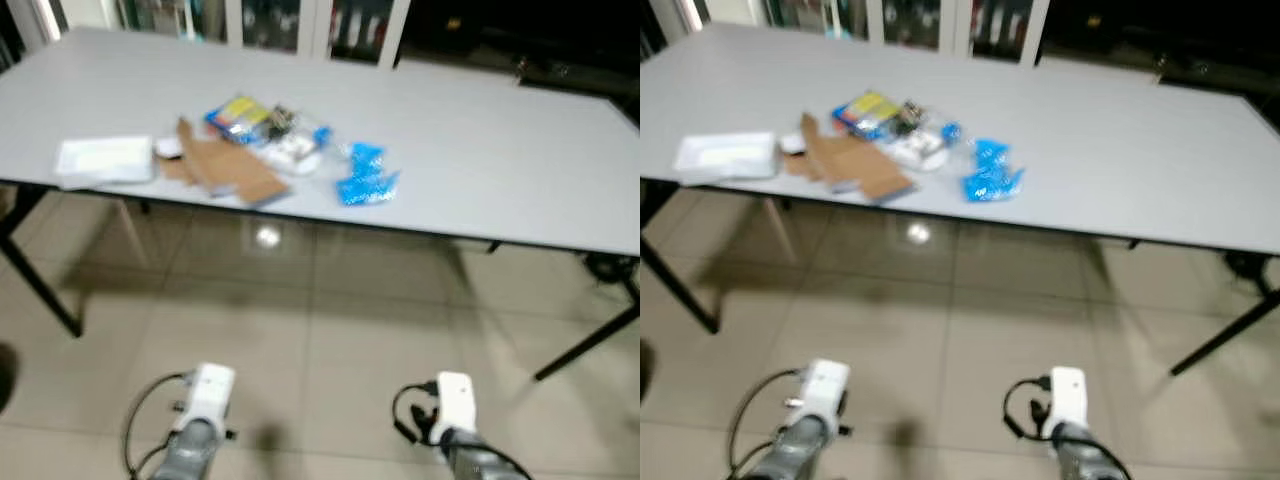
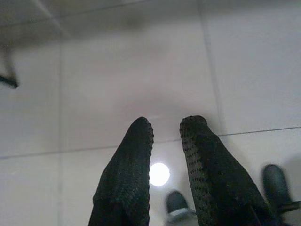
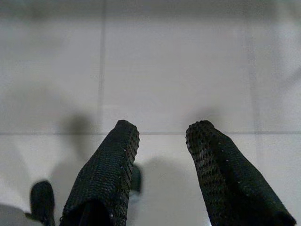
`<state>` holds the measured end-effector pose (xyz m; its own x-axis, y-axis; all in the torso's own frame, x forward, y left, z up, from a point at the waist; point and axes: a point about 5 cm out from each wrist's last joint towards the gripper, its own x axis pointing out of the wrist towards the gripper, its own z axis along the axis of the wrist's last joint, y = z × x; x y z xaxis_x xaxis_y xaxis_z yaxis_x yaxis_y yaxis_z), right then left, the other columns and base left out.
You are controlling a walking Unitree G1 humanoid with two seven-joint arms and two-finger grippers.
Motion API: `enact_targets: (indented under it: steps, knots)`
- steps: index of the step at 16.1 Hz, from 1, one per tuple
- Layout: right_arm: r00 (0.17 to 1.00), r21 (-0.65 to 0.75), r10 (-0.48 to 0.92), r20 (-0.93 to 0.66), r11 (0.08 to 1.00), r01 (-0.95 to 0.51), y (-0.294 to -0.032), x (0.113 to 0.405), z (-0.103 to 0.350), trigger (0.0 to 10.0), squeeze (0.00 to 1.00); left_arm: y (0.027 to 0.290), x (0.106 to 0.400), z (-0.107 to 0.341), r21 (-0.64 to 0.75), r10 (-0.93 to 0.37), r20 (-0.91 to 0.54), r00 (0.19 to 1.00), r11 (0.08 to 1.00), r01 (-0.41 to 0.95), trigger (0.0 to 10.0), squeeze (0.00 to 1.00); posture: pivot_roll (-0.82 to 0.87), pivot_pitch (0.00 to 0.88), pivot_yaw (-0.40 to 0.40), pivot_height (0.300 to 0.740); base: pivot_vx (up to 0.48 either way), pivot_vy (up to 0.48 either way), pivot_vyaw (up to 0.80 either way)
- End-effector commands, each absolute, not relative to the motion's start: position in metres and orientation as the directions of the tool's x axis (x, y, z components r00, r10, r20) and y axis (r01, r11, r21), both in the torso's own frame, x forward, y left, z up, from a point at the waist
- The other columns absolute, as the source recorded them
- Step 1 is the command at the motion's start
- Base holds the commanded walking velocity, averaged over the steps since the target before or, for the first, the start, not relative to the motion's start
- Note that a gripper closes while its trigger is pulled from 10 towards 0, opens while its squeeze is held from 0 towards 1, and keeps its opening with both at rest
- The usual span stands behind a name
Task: Picking trash to rubbish bin
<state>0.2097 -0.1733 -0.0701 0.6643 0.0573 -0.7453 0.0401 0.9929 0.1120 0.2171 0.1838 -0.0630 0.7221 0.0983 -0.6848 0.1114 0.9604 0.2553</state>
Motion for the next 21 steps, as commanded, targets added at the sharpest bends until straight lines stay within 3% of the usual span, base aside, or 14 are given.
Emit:
enact_targets:
  steps: [1, 4, 5, 10, 15, 20, 21]
  knots:
    - [0.700, 0.120, 0.078, -0.710, 0.993, 0.012, -0.169, 0.221, -0.063, 10.0, 0.00, 0.194, 0.223, -0.058, 0.305, 0.136, -0.670, 0.730, 0.947, 0.104, 10.0, 0.00, -0.05, 0.065, -0.111, 0.740, 0.000, 0.000, 0.00]
    - [0.761, 0.107, 0.089, -0.642, 0.994, -0.025, -0.170, 0.242, -0.048, 10.0, 0.00, 0.195, 0.248, -0.038, 0.353, 0.120, -0.570, 0.813, 0.929, 0.111, 10.0, 0.00, -0.05, 0.058, -0.109, 0.740, 0.000, 0.000, 0.00]
    - [0.808, 0.104, 0.098, -0.581, 0.994, -0.046, -0.170, 0.258, -0.035, 10.0, 0.00, 0.194, 0.268, -0.020, 0.375, 0.100, -0.481, 0.871, 0.921, 0.102, 10.0, 0.00, -0.05, 0.051, -0.109, 0.740, 0.000, 0.000, 0.00]
    - [0.954, 0.105, 0.103, -0.282, 0.992, -0.076, -0.167, 0.308, 0.026, 10.0, 0.00, 0.187, 0.321, 0.058, 0.394, 0.033, -0.134, 0.990, 0.919, 0.022, 10.0, 0.00, -0.05, 0.036, -0.107, 0.740, 0.000, 0.000, 0.00]
    - [0.989, 0.139, 0.104, 0.100, 0.983, -0.118, -0.152, 0.349, 0.128, 10.0, 0.00, 0.152, 0.351, 0.153, 0.258, -0.087, 0.184, 0.979, 0.965, 0.038, 10.0, 0.00, -0.05, 0.013, -0.102, 0.740, 0.000, 0.000, 0.00]
    - [0.977, 0.161, 0.118, 0.180, 0.976, -0.148, -0.135, 0.356, 0.164, 10.0, 0.00, 0.125, 0.355, 0.169, 0.234, -0.156, 0.199, 0.968, 0.966, 0.107, 10.0, 0.00, -0.06, 0.039, -0.094, 0.740, 0.000, 0.000, 0.00]
    - [0.975, 0.180, 0.126, 0.180, 0.971, -0.159, -0.131, 0.356, 0.166, 10.0, 0.00, 0.121, 0.355, 0.169, 0.213, -0.167, 0.194, 0.967, 0.969, 0.125, 10.0, 1.00, -0.06, 0.046, -0.091, 0.740, 0.000, 0.000, 0.00]
